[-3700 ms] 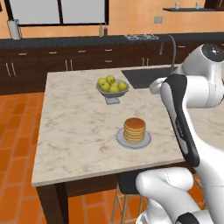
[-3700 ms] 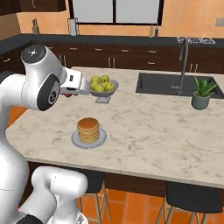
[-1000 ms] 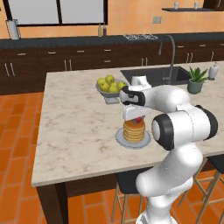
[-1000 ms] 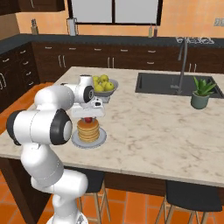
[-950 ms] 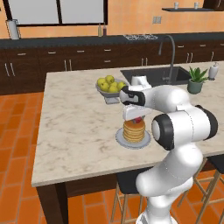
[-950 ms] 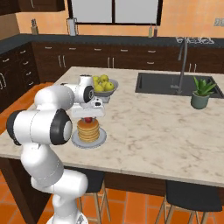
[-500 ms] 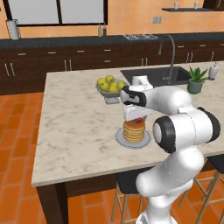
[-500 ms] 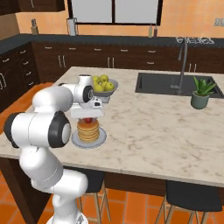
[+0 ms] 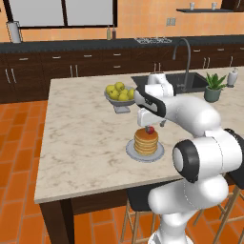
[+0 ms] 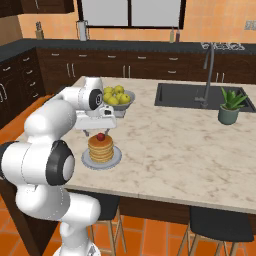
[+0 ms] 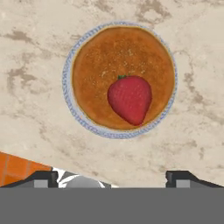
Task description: Take the strawberry from the fridge and place it on top of the pancake, located on the dining counter.
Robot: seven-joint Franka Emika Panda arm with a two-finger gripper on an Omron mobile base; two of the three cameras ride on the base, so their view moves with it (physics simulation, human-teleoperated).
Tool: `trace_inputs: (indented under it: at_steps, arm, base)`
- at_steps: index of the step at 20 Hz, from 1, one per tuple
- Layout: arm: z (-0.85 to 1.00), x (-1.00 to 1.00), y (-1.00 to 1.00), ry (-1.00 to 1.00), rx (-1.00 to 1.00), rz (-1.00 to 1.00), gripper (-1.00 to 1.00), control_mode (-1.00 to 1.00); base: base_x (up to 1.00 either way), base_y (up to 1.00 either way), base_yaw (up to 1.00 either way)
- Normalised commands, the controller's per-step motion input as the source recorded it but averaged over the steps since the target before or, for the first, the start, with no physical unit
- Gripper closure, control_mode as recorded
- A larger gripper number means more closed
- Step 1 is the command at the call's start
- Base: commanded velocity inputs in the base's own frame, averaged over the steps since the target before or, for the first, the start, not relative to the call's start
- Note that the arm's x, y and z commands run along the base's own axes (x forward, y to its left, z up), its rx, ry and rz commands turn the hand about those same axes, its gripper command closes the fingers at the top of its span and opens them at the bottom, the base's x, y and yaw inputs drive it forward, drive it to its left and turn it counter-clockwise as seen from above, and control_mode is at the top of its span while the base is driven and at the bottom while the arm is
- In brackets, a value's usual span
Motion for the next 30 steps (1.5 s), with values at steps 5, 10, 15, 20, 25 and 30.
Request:
trace_inputs:
  at_steps: [5, 10, 15, 20, 25, 30]
  arm:
    - [0.46, -0.61, -0.02, -0.04, 0.00, -0.01, -1.00, -1.00]
    - [0.57, -0.56, -0.23, -0.07, 0.01, -0.03, -1.00, -1.00]
    - [0.49, -0.61, -0.41, -0.10, 0.06, -0.02, -1.00, -1.00]
    - [0.29, -0.62, -0.45, -0.11, 0.08, -0.02, -1.00, -1.00]
    - [0.11, -0.65, -0.50, -0.13, 0.11, -0.03, -1.00, -1.00]
    - [0.01, -0.40, -0.18, -0.11, 0.04, 0.00, -1.00, -1.00]
  base:
    - [0.00, 0.00, 0.00]
    - [0.00, 0.00, 0.00]
    - [0.00, 0.00, 0.00]
    - [0.00, 0.00, 0.00]
    - [0.00, 0.00, 0.00]
    - [0.00, 0.00, 0.00]
